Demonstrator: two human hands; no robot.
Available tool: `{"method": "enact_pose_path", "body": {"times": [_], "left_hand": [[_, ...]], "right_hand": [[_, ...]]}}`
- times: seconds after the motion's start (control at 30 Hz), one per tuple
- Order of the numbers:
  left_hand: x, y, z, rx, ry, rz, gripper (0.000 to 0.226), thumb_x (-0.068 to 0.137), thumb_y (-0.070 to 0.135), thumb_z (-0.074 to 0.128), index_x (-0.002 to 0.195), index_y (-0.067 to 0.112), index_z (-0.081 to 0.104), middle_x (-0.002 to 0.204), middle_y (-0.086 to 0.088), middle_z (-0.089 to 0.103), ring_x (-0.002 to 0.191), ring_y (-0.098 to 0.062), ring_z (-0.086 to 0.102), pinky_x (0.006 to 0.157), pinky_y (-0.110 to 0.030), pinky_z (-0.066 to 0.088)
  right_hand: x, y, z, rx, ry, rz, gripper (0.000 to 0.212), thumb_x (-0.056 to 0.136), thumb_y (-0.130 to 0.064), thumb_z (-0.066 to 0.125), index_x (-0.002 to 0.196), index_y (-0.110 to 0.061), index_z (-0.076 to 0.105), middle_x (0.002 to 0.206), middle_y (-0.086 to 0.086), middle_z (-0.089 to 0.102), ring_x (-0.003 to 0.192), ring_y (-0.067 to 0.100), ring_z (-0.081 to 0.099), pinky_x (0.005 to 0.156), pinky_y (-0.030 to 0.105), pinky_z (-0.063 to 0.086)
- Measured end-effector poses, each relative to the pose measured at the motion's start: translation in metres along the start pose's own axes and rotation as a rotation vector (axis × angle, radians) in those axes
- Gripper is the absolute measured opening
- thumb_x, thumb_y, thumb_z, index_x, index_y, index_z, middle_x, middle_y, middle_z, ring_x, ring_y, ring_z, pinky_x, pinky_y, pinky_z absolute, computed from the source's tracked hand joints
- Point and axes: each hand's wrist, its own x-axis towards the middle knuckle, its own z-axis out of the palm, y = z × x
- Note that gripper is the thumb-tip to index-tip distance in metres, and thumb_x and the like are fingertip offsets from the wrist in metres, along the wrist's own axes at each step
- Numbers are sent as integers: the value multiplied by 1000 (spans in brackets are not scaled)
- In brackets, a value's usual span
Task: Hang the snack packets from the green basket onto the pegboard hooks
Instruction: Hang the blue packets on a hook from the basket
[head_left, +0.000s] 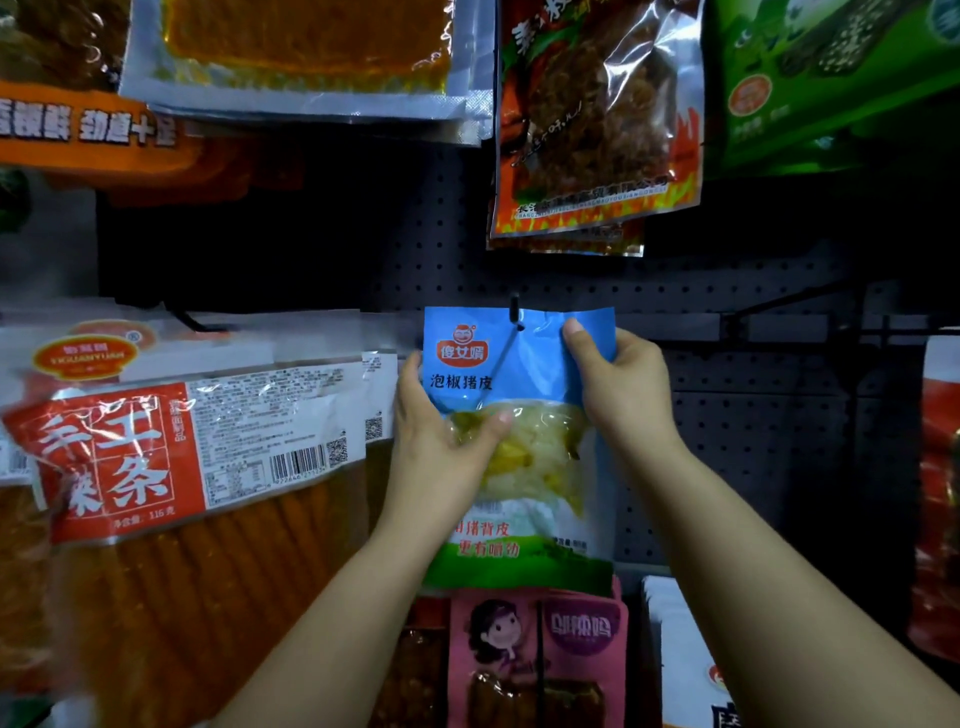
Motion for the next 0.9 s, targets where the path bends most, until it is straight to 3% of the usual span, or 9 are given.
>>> {"method": "enact_pose_path", "body": {"times": [0.13, 0.2, 0.27, 0.33, 0.47, 0.63, 0.73, 0.83, 0.9], "left_hand": [[8, -17, 14, 96, -16, -29, 99, 76, 37, 74, 149, 32, 6, 148, 1, 28, 133, -17, 34, 98, -25, 26], [15, -23, 21, 129, -11, -53, 100, 78, 36, 72, 149, 32, 2, 149, -1, 24, 134, -21, 33, 93, -25, 25], [22, -28, 27, 150, -10, -75, 100, 79, 35, 71, 149, 30, 0, 148, -3, 23, 133, -23, 34, 93, -27, 28], [27, -31, 31, 170, -16, -90, 99, 81, 35, 70, 149, 30, -1, 146, -4, 23, 132, -26, 35, 98, -32, 33], [37, -33, 37, 197, -13, -104, 98, 82, 32, 69, 150, 30, -2, 146, -5, 20, 130, -29, 38, 101, -39, 36], [37, -40, 43, 178, -1, -160, 90, 86, 35, 64, 150, 29, 1, 146, -2, 17, 135, -27, 28, 106, -40, 29], [26, -50, 47, 159, 24, -211, 88, 86, 37, 63, 150, 26, 3, 154, -3, 7, 141, -30, 17, 110, -40, 24], [12, -60, 52, 133, 0, -216, 92, 86, 32, 65, 151, 24, 0, 155, -6, 6, 140, -28, 22, 105, -31, 28], [5, -65, 55, 136, -20, -241, 91, 86, 30, 64, 151, 21, 1, 153, -9, 10, 139, -29, 25, 106, -33, 29]], "right_hand": [[20, 18, 6, -93, 24, -28, 43, 91, -41, 57, 94, 1, 65, 91, 20, 70, 85, 36, 67, 78, 54, 54], [29, 27, 7, -141, 33, -31, 40, 90, -44, 58, 95, -4, 62, 88, 7, 68, 82, 25, 64, 74, 44, 54], [35, 38, 6, -231, 50, -37, 39, 89, -45, 59, 91, -7, 50, 75, -6, 51, 72, 18, 51, 60, 34, 43], [39, 50, 4, -293, 57, -18, 31, 89, -40, 61, 91, -12, 46, 70, -9, 42, 67, 16, 44, 54, 32, 34], [38, 72, -2, -387, 61, 13, 21, 89, -31, 60, 95, -14, 49, 71, -9, 48, 71, 18, 49, 51, 27, 32], [14, 102, -2, -278, 50, 118, 38, 91, -42, 55, 114, -13, 50, 88, -4, 57, 87, 18, 56, 70, 29, 37], [-8, 117, 4, -154, -11, 160, 38, 92, -44, 51, 121, -20, 48, 89, -19, 53, 90, 11, 57, 76, 27, 40], [-27, 127, 7, -152, -77, 116, 42, 91, -47, 53, 127, -29, 42, 91, -28, 51, 82, -3, 54, 69, 15, 39], [-32, 130, 8, -174, -92, 81, 47, 91, -43, 55, 133, -27, 40, 97, -20, 53, 84, 1, 53, 65, 15, 38]]}}
